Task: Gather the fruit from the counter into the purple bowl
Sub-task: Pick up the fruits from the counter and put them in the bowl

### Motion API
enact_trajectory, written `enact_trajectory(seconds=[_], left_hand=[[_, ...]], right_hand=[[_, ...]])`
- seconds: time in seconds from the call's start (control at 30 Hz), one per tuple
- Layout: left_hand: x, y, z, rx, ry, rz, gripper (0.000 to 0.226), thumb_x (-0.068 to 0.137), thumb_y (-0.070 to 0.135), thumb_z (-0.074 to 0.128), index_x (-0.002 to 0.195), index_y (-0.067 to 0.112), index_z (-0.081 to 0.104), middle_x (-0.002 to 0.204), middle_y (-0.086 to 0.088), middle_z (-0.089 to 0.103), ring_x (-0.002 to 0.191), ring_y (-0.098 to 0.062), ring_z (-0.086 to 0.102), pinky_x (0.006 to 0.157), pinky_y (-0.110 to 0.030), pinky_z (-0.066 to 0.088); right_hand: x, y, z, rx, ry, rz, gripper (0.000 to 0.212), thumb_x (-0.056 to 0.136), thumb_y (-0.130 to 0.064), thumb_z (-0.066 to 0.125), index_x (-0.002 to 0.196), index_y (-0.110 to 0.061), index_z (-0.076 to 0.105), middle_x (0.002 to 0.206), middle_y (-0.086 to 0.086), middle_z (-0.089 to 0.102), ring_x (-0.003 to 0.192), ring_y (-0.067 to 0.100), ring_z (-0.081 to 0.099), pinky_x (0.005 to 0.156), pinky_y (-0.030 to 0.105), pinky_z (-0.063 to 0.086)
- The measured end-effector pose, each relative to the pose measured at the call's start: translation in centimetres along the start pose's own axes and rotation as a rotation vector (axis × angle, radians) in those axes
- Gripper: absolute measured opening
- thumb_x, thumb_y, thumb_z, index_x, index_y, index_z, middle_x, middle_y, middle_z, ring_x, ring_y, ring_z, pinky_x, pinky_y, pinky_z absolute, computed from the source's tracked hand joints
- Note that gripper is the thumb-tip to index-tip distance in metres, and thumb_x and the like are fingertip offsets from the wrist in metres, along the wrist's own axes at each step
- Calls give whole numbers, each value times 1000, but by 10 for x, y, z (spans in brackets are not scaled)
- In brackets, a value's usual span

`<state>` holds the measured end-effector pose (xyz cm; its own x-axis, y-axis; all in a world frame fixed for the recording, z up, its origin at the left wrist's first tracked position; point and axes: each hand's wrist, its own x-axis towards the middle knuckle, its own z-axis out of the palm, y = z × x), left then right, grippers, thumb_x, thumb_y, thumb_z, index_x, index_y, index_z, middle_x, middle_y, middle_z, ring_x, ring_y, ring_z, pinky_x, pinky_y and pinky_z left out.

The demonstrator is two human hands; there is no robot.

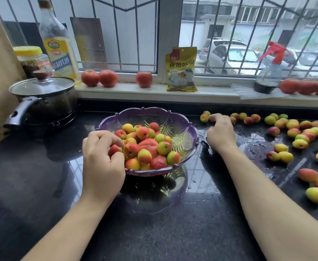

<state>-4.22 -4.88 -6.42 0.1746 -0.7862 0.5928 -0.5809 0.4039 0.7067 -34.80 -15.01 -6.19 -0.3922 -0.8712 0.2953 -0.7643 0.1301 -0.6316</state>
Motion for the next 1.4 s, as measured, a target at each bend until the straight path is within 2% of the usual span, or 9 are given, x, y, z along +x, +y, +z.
enact_trajectory(seconds=[0.13, 0.23, 0.43, 0.6, 0.73, 0.83, 0.97, 1.17, 1.4], left_hand=[[1, 0, 0, -1, -4, 10, 18, 77, 6, 48, 80, 14, 64, 100, 1, 55, 103, -15, 46, 84, 1, 28], [0, -1, 0, -5, -6, 12, 18, 77, 6, 48, 80, 15, 64, 100, 2, 55, 102, -15, 47, 84, 0, 29], [1, -1, -1, -3, -10, 11, 19, 77, 7, 48, 81, 16, 64, 99, 4, 56, 102, -14, 46, 84, -1, 31], [0, -3, -1, 3, -18, 13, 19, 79, 9, 48, 82, 16, 65, 98, 5, 56, 103, -15, 48, 84, -4, 33], [1, -2, -1, 7, -9, 6, 17, 80, 10, 48, 82, 16, 65, 98, 5, 57, 104, -14, 48, 82, -6, 34], [1, -2, -1, 2, -14, 8, 18, 79, 9, 48, 81, 17, 64, 98, 5, 56, 103, -13, 47, 82, -3, 33], [1, -2, -3, -11, -12, 19, 20, 75, 6, 49, 80, 17, 65, 97, 3, 58, 102, -17, 49, 84, -2, 31], [2, -2, -2, -9, -11, 28, 20, 74, 4, 50, 80, 16, 66, 98, 0, 59, 102, -21, 51, 85, -3, 32], [2, -2, -3, -14, -11, 32, 19, 74, 5, 52, 79, 18, 65, 99, -1, 59, 102, -22, 52, 85, -4, 33]], right_hand=[[9, -4, 20, -328, -157, -124, 77, 91, -10, 51, 159, -32, 21, 167, -8, 11, 134, 32, 47, 103, 47, 43], [22, -6, 24, -499, -238, -163, 79, 97, -22, 50, 161, -34, 5, 169, -10, 7, 134, 33, 50, 94, 45, 47], [1, -2, 19, -298, 274, -148, 31, 93, -16, 52, 123, -9, 54, 123, 19, 46, 88, 46, 61, 65, 39, 37], [-5, -7, 8, -491, -67, 29, 36, 99, -41, 46, 117, -18, 67, 130, 15, 53, 109, 44, 59, 90, 46, 46], [-9, -41, -26, -39, -81, 16, 26, 97, -36, 61, 106, -16, 75, 109, 6, 71, 98, 25, 63, 85, 35, 49], [-32, -86, -72, 310, -326, -50, 19, 98, -26, 63, 114, -19, 68, 101, -1, 67, 89, 13, 61, 77, 30, 51], [-62, -116, -90, -120, -654, -414, 30, 96, -16, 62, 122, -31, 64, 99, -17, 59, 84, 1, 57, 74, 21, 46], [-63, -108, -59, -425, -650, -458, 35, 91, -22, 70, 125, -26, 64, 111, -7, 68, 100, 17, 63, 87, 33, 54], [-43, -94, -76, 43, -407, -315, 18, 97, -17, 62, 111, -21, 72, 102, -8, 73, 93, 11, 68, 81, 30, 58]])
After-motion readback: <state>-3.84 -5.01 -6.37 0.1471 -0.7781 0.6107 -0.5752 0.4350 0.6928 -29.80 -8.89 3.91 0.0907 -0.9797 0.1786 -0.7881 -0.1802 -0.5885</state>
